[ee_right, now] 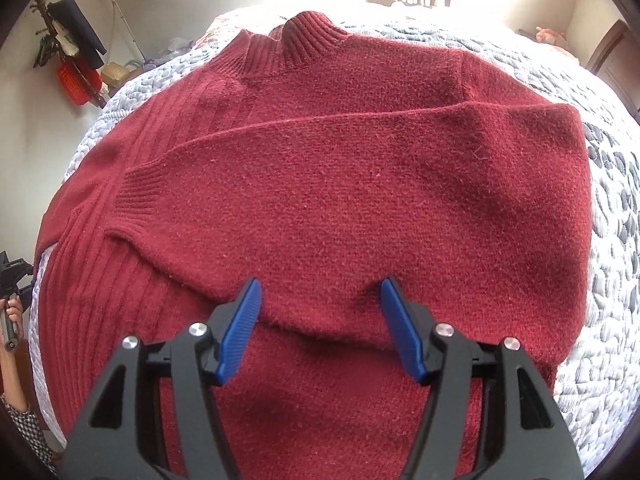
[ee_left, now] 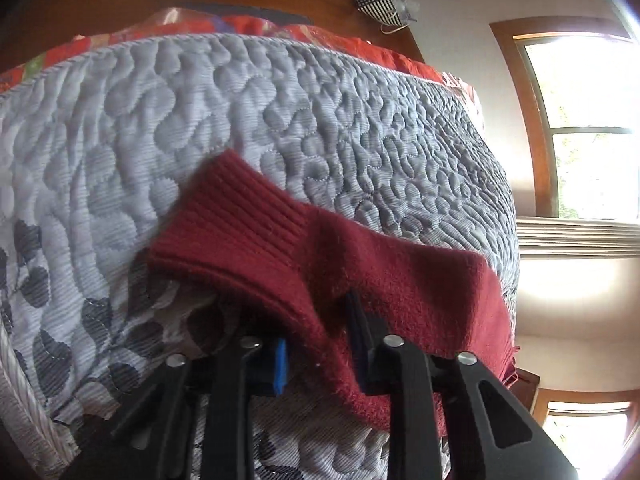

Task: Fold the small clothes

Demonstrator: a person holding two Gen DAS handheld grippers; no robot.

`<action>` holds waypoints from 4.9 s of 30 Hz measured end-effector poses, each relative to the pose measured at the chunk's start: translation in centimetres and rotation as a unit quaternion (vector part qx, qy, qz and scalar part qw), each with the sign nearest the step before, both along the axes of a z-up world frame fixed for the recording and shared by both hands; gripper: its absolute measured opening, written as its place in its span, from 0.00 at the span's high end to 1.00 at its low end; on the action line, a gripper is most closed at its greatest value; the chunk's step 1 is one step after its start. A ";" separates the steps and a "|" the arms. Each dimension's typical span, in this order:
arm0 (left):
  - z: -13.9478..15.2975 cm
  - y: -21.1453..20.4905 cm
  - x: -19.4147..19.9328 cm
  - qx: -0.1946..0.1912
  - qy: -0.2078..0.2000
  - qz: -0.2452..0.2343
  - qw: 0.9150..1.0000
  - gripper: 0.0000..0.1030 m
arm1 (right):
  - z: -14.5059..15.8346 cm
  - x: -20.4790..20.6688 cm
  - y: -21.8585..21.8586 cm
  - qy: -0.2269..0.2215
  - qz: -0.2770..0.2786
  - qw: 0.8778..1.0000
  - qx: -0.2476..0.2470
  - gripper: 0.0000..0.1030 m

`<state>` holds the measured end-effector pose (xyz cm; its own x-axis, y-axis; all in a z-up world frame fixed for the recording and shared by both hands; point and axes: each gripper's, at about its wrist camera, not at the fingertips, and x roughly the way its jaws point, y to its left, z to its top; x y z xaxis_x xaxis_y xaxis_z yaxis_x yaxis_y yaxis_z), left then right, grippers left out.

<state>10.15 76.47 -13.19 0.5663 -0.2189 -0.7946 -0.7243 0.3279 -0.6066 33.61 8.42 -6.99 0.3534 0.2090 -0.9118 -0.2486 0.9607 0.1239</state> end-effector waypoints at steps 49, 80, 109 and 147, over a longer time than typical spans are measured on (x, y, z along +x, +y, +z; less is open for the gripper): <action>9.2 -45.0 16.2 0.209 -0.108 -0.478 0.846 0.62 | 0.1 -4.0 -6.6 -0.016 -0.015 1.000 -0.012 0.38; 14.0 -32.2 12.5 0.312 -0.078 -0.343 0.883 0.43 | 1.2 -1.6 4.4 0.054 0.063 0.991 0.106 0.42; 12.0 -31.4 15.5 0.329 -0.028 -0.328 0.885 0.41 | 10.4 -0.2 -5.4 -0.054 0.002 0.996 0.071 0.95; 6.0 -31.6 19.6 0.209 -0.022 -0.363 0.908 0.72 | 0.3 1.7 -11.1 0.003 -0.073 0.996 0.044 0.89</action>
<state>29.71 44.91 -7.20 0.4266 -0.2321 -0.8741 -0.2043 0.9168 -0.3432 35.28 -2.72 -6.74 0.3801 0.2349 -0.8946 -0.1063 0.9719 0.2100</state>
